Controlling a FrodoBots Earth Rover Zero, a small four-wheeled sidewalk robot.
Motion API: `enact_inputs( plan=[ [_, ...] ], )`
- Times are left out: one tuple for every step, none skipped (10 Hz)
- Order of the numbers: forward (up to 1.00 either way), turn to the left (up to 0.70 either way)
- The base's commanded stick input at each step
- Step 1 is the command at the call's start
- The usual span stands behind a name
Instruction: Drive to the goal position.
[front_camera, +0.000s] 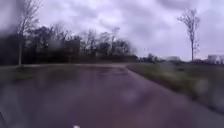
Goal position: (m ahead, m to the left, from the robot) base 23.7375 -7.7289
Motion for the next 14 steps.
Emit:
enact_inputs(
  plan=[
    [0.7, 0.0],
    [0.7, 0.0],
    [0.7, 0.0],
    [0.7, 0.0],
    [0.7, 0.0],
    [0.7, 0.0],
    [0.7, 0.0],
    [0.7, 0.0],
    [0.7, 0.0],
    [0.7, 0.0],
    [0.7, 0.0],
    [0.7, 0.0],
    [0.7, 0.0],
    [0.7, 0.0]
  ],
)
